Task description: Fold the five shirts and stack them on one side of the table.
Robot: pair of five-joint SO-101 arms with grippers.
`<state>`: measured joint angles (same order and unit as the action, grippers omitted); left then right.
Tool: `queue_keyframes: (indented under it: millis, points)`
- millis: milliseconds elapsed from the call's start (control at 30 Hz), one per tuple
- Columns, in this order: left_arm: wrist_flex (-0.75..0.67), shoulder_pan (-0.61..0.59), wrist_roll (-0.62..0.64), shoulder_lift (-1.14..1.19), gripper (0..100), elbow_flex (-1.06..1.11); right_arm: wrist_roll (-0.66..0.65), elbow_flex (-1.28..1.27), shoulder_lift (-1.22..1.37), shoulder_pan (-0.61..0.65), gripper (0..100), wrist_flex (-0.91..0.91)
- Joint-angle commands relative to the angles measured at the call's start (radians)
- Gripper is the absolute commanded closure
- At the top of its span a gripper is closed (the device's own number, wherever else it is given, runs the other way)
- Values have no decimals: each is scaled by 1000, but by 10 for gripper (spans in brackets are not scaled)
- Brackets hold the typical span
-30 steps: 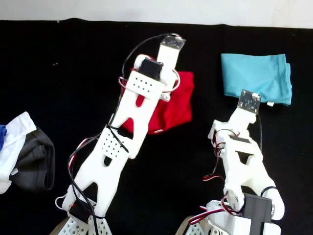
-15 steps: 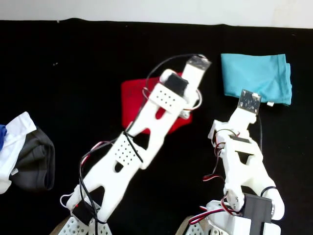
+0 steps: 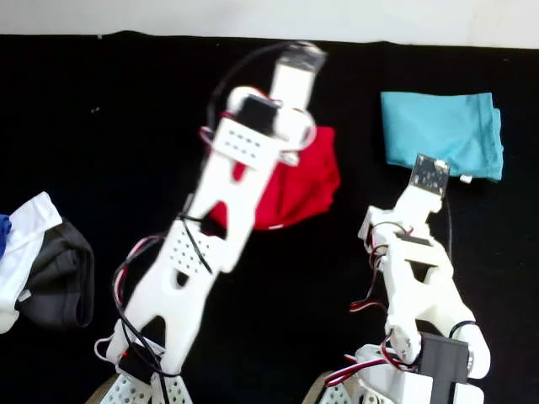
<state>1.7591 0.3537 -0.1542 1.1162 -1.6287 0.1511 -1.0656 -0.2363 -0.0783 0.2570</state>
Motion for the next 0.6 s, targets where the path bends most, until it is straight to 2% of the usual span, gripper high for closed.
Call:
queue_keyframes:
  millis: [0, 267, 433, 567]
  points:
    - [-6, -24, 11, 65, 991, -33, 9, 36, 1, 7, 992, -16]
    - [-6, 124, 12, 139, 991, -35, 8, 36, 1, 8, 992, -16]
    - [2, 225, 12, 124, 991, -35, 8, 36, 1, 8, 992, -16]
    - [2, 260, 14, 67, 991, -35, 8, 36, 1, 8, 992, -16]
